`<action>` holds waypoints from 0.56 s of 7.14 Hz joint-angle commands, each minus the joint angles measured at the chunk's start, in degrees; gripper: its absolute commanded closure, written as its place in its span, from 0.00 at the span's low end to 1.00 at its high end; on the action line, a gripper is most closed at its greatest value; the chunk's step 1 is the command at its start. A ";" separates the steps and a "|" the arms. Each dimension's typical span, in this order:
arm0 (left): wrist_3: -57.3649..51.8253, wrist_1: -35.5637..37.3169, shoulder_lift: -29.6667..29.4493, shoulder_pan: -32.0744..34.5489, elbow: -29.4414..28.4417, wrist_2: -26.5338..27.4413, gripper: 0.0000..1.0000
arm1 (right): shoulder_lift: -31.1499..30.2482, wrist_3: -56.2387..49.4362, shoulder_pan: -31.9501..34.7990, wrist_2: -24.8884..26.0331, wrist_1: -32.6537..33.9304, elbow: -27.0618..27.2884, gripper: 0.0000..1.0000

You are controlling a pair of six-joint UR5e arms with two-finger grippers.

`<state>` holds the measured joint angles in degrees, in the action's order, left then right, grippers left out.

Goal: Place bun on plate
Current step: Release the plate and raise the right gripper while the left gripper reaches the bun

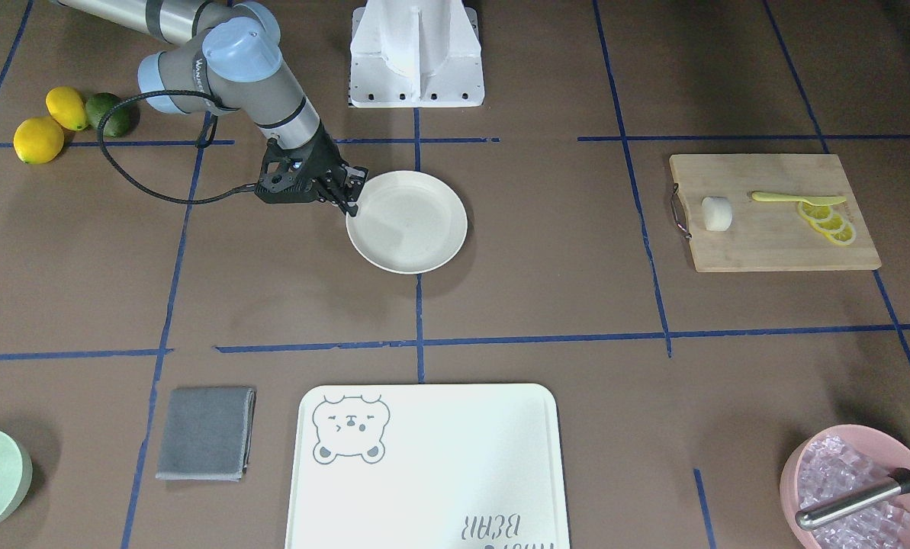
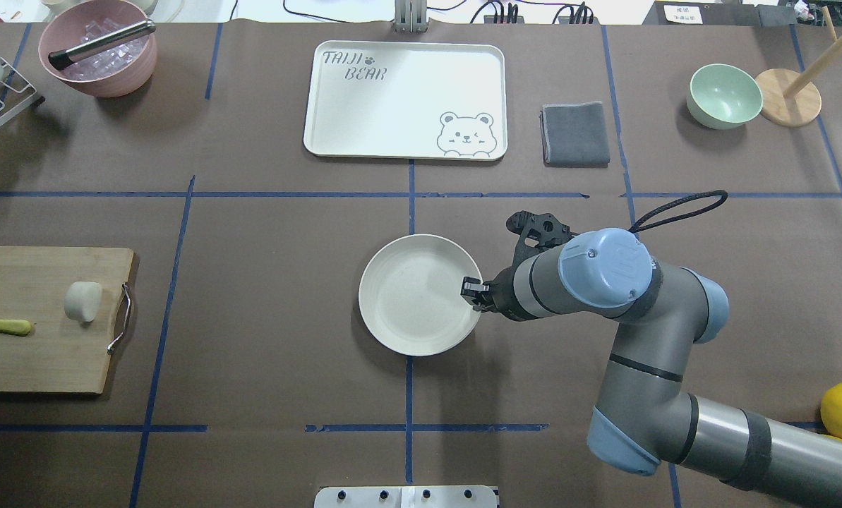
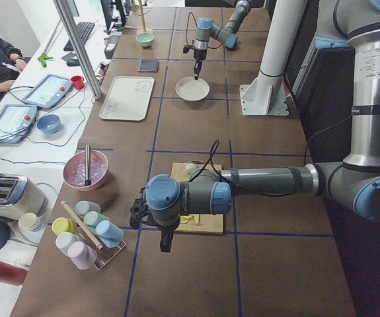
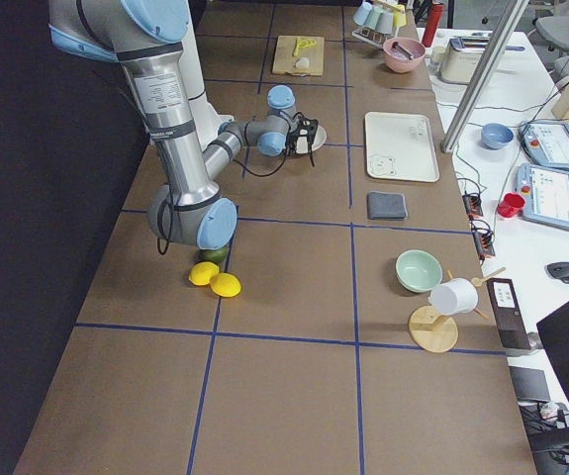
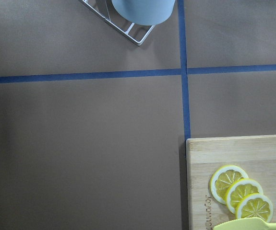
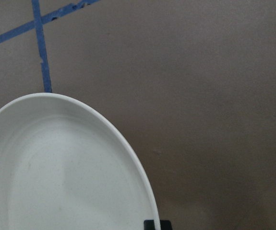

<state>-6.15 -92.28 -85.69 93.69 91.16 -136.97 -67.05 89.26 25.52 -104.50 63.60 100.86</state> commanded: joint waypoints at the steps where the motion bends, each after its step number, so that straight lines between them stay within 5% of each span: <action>1: 0.00 0.00 0.00 0.00 0.07 0.04 0.00 | 0.08 0.03 -0.20 0.00 0.03 -0.22 0.20; 2: 0.00 0.00 0.00 0.00 0.07 0.04 0.00 | 0.08 0.03 -0.20 0.09 0.03 -0.05 0.00; 4: 0.61 -0.09 -0.26 -0.09 0.77 -0.05 0.00 | 0.16 -0.14 0.67 -0.09 0.03 0.82 0.00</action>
<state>-6.01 -92.30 -85.80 93.67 91.42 -136.95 -66.95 89.22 25.57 -104.46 63.63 101.08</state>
